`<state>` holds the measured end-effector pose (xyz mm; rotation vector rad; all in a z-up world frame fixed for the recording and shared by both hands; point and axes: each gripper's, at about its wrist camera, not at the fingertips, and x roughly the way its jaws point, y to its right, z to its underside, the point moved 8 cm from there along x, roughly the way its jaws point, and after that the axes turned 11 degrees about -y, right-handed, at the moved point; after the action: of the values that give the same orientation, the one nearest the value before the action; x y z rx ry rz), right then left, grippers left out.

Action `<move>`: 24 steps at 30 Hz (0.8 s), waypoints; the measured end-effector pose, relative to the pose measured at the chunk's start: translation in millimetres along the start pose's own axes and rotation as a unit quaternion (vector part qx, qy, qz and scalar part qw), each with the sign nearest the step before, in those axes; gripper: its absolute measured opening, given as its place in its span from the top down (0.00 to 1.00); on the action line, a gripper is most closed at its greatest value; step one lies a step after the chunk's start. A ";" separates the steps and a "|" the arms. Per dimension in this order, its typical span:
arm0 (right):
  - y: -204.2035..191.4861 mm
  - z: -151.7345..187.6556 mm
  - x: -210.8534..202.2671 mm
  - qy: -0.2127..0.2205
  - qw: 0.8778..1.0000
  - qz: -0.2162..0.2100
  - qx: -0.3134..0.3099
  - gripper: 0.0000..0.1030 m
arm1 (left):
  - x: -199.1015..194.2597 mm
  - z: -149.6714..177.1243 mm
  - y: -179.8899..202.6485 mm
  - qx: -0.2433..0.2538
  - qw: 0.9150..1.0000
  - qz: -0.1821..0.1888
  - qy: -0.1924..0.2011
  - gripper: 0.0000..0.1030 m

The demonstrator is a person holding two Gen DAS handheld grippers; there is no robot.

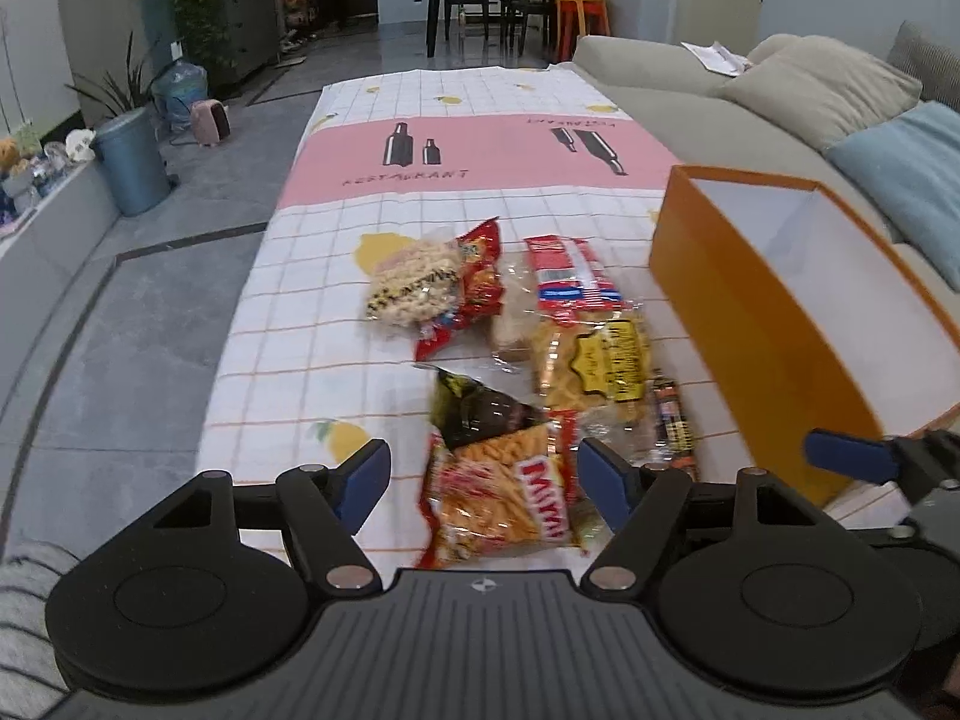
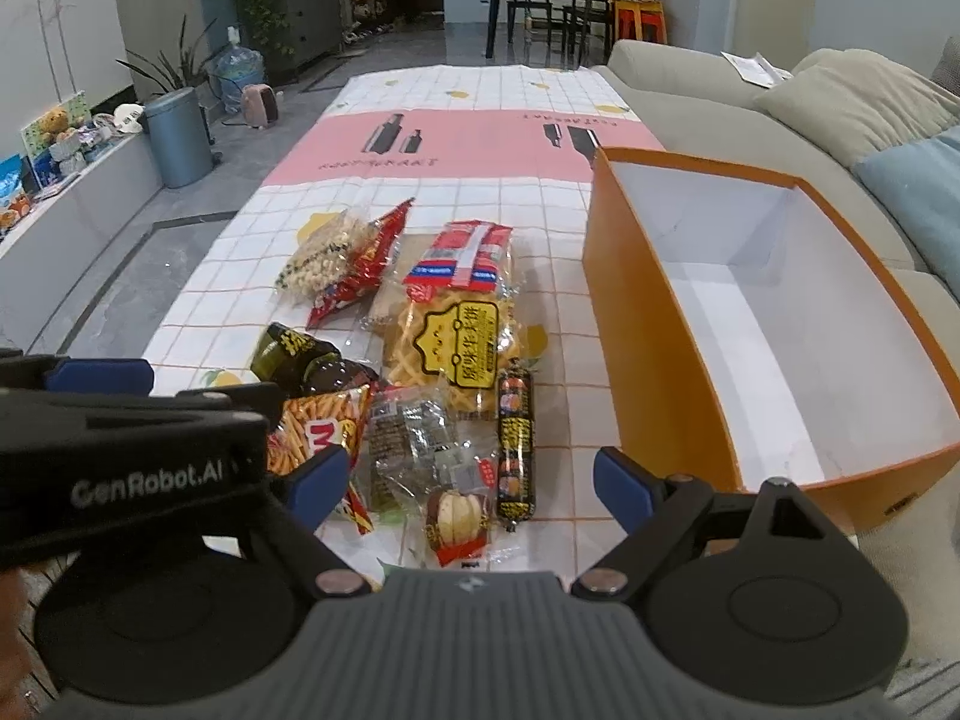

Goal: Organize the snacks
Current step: 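Grasp the red Mimi chip bag with the right gripper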

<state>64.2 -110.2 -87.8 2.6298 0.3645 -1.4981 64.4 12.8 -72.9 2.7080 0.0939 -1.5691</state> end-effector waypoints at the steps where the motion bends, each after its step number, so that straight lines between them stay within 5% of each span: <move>1: -0.9 -0.6 0.1 0.004 1.000 -0.002 -0.002 0.16 | 0.5 -1.3 -3.7 0.003 1.000 0.000 0.002 0.18; 6: -9.9 1.4 6.2 0.003 1.000 -0.009 -0.015 0.16 | 3.5 -12.4 -33.7 -0.017 1.000 -0.017 0.018 0.18; 10: -25.3 6.0 19.6 -0.015 0.999 -0.037 -0.031 0.16 | 6.3 -15.0 -43.7 0.015 0.999 0.001 0.028 0.18; 24: -65.8 1.3 82.1 -0.073 0.983 -0.166 0.004 0.21 | 31.4 -16.8 -91.5 -0.053 0.998 0.026 -0.024 0.18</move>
<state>86.7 -33.8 -156.5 2.5366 0.8186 -1.7761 89.3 106.3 -89.9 2.5694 0.1040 -1.5679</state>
